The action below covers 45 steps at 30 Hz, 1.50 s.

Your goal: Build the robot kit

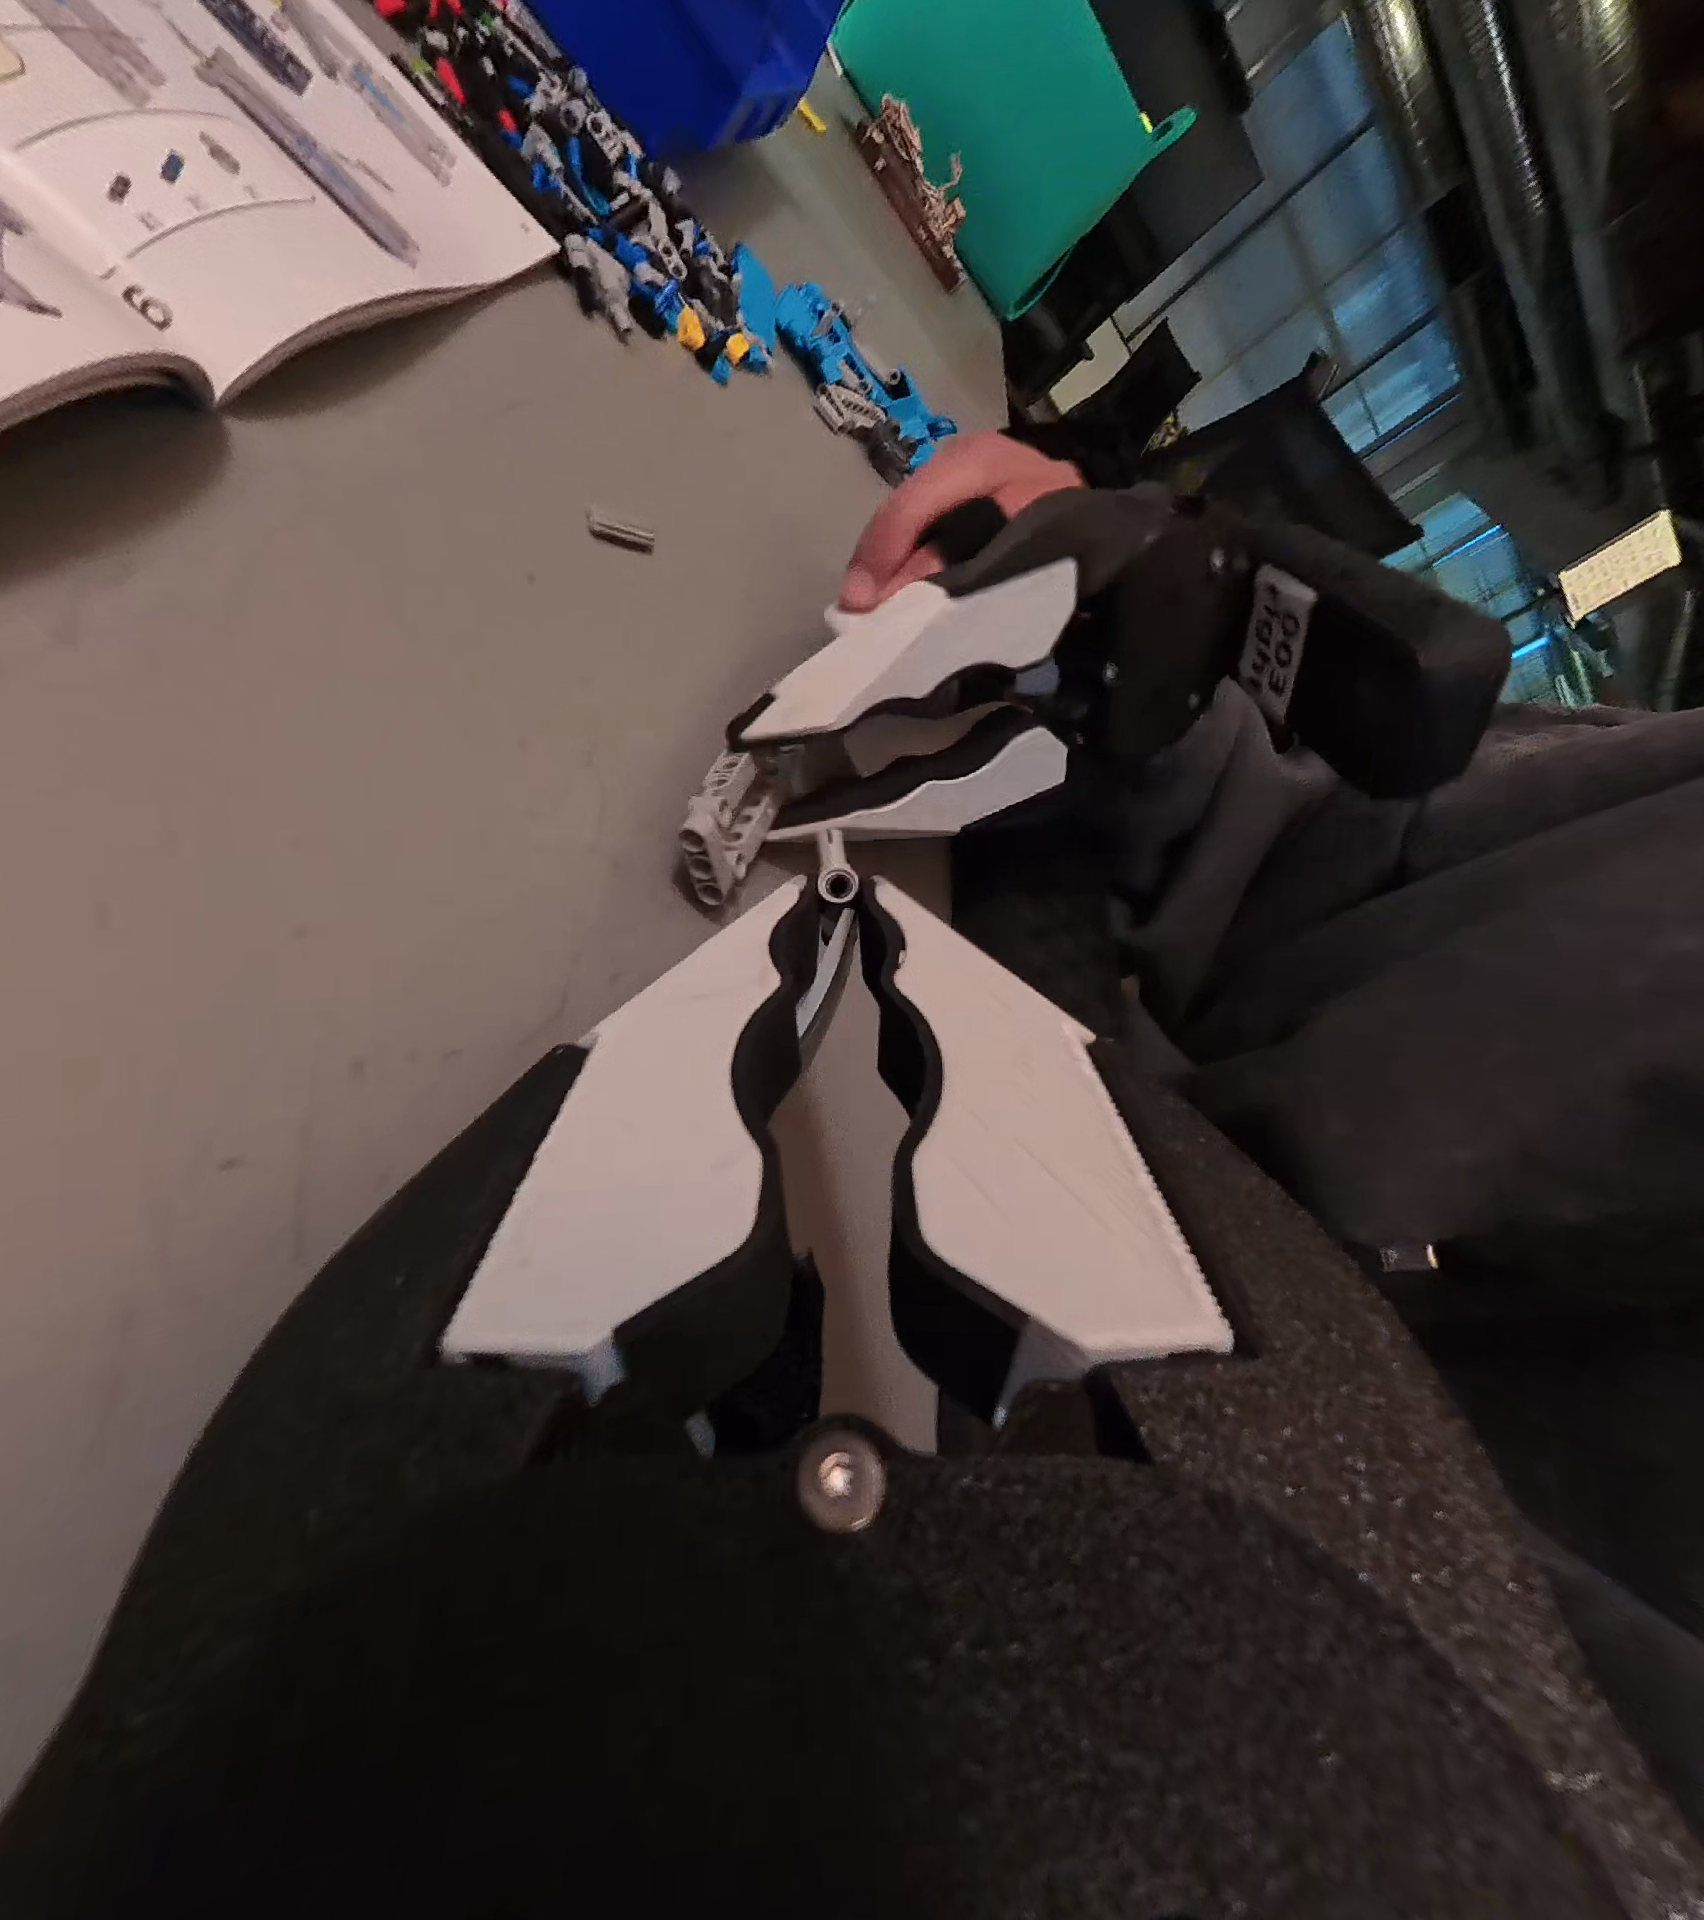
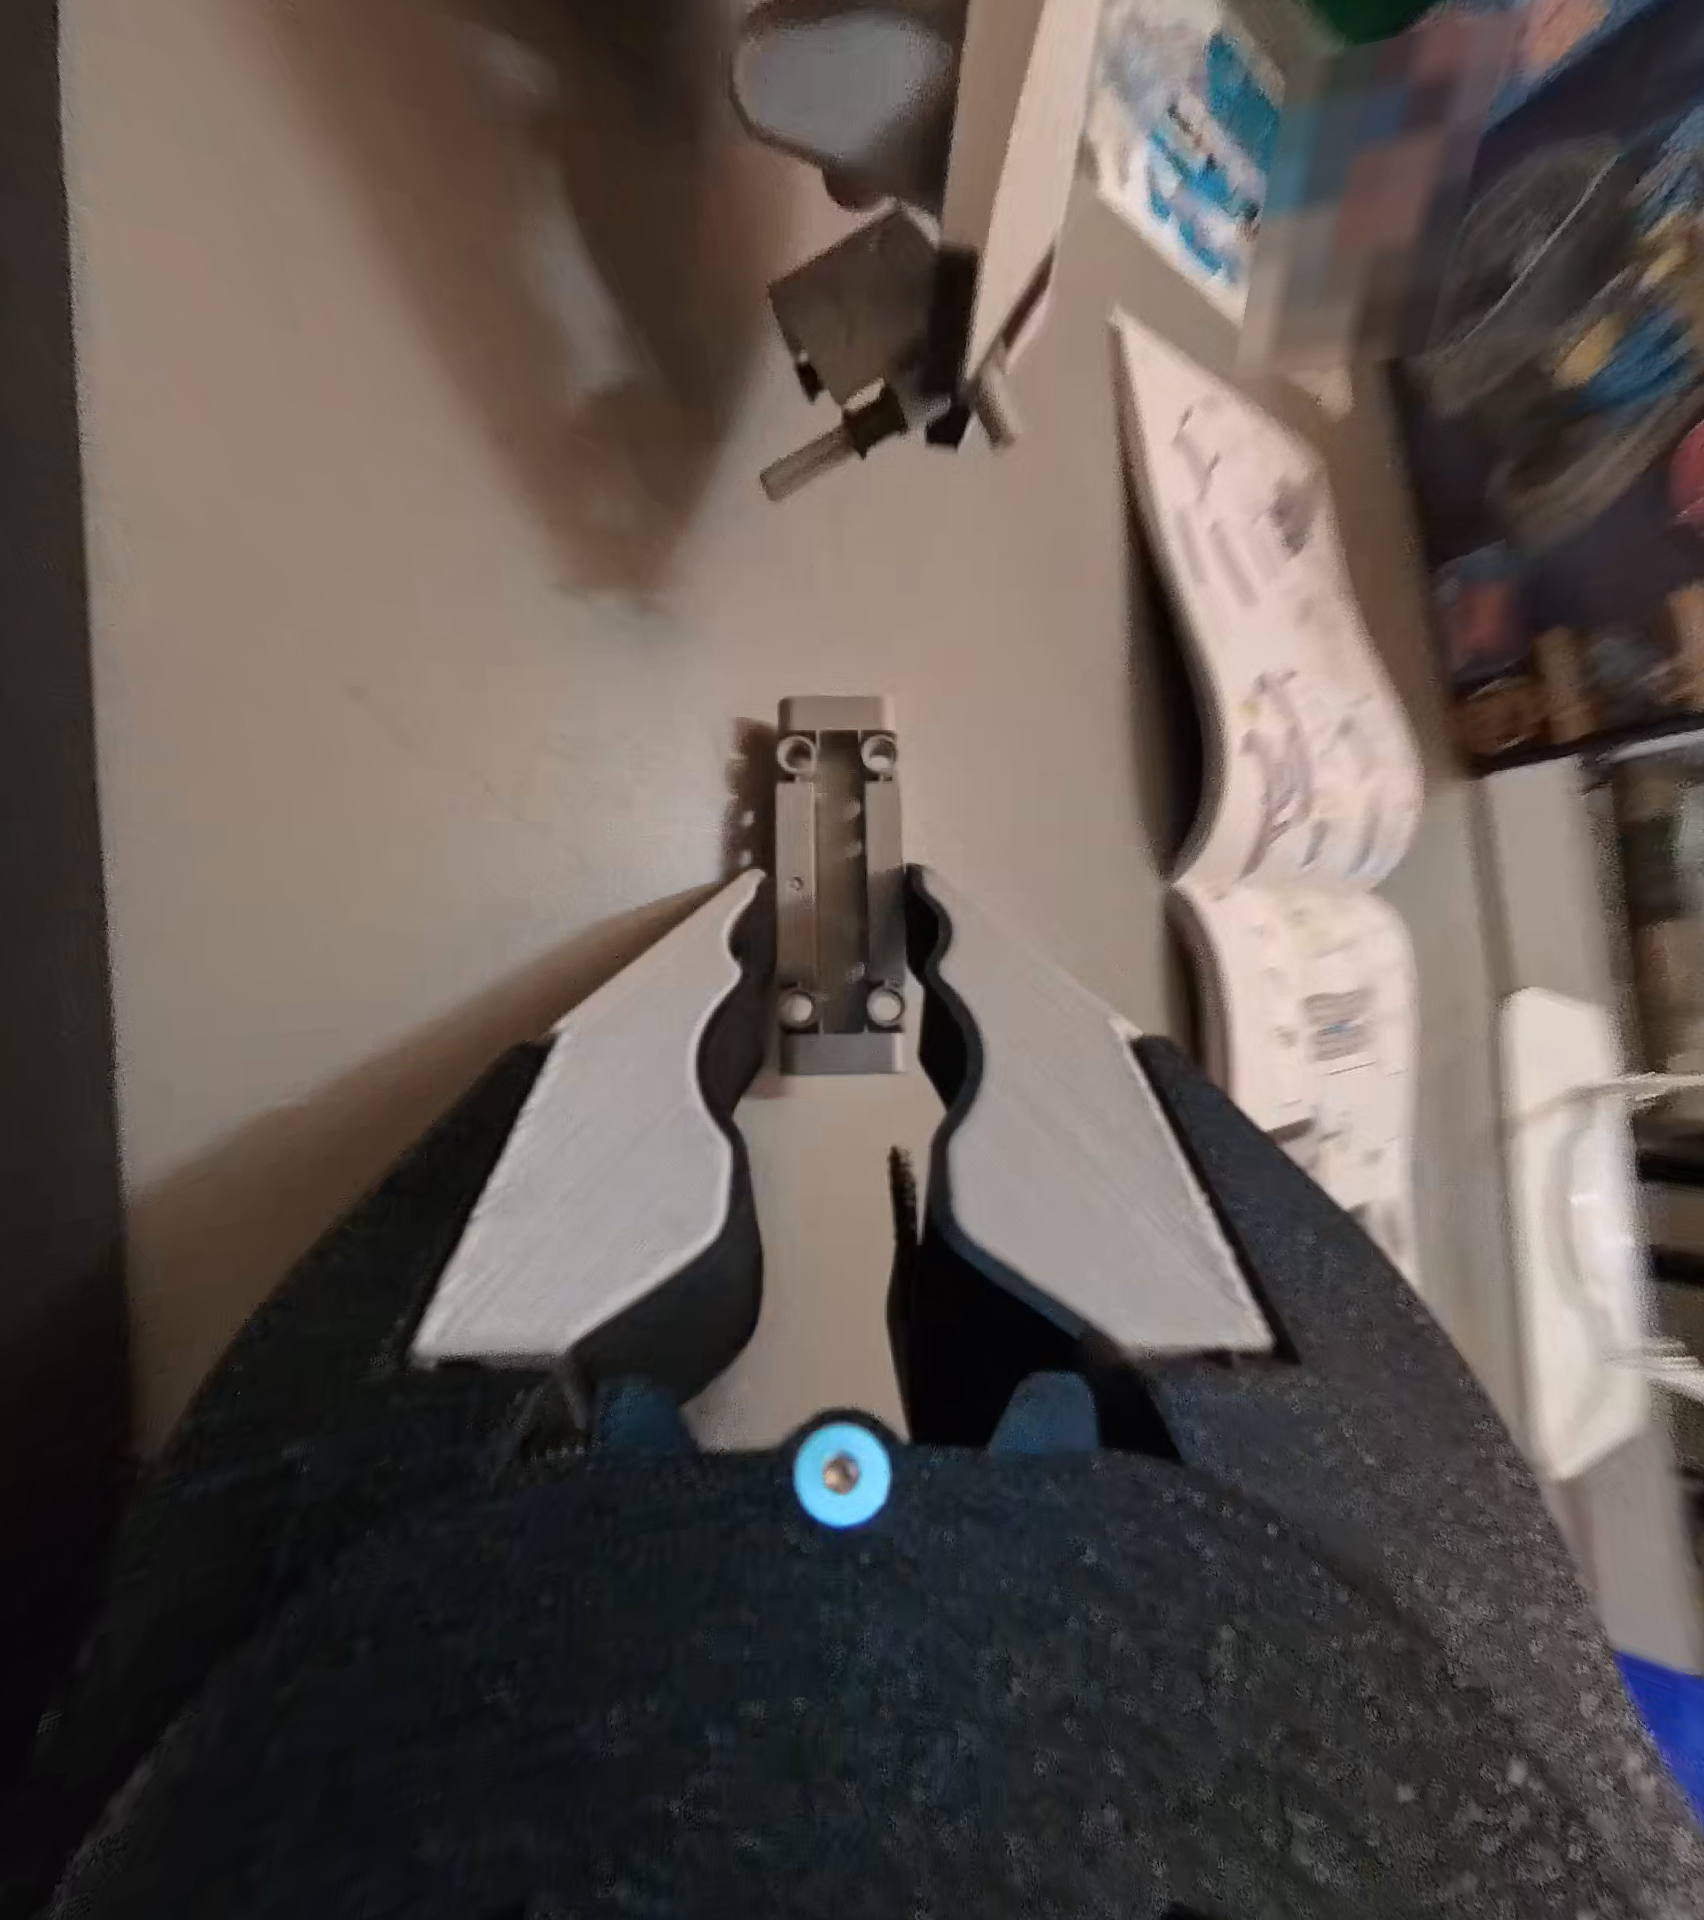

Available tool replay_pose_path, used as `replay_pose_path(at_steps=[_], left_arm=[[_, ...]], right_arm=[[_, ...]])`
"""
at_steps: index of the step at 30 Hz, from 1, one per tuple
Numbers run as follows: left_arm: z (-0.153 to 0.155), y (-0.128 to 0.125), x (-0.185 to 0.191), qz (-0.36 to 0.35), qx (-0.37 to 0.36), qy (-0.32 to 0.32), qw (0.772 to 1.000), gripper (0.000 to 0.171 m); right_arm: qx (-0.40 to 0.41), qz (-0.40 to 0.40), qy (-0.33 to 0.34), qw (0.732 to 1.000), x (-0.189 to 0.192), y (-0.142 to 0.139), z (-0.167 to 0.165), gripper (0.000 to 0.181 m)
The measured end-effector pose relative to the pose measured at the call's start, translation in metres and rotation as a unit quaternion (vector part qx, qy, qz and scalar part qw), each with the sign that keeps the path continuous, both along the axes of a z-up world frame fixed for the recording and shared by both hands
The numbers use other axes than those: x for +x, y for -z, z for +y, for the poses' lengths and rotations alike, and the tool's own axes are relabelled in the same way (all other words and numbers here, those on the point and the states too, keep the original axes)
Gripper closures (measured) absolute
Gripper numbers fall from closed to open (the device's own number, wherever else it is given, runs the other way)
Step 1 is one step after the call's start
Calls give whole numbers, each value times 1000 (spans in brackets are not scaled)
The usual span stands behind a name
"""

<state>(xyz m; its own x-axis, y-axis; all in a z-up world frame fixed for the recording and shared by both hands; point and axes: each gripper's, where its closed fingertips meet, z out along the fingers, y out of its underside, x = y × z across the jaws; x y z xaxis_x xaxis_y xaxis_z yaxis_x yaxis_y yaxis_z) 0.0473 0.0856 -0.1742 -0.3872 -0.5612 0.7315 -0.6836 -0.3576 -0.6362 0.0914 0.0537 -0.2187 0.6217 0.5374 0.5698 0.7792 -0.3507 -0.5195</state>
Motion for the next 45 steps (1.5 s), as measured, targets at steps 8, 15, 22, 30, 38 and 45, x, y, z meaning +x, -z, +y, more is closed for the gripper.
replay_pose_path(at_steps=[8, 15, 22, 30, 38, 45], left_arm=[[-2, -3, 1, -14, 9, 1, 1000, 166], [-2, -1, 1, -10, 7, 2, 1000, 166], [-4, -2, 0, -13, 10, 4, 1000, 166], [-8, 0, 0, -11, 6, 15, 1000, 165], [-10, -5, -2, -18, 4, 20, 1000, 165], [-15, -4, -4, -19, 6, 31, 999, 166]], right_arm=[[21, -291, 58, 955, 71, -4, -4, 158], [-4, -325, 7, 946, 68, -1, -20, 158], [-52, -103, 51, 992, 42, -3, -52, 140], [-167, 240, 87, 952, 68, -21, -29, 154], [-128, 195, 26, 972, 75, -7, -11, 159], [-170, 241, 10, 955, 61, 1, -18, 147]])
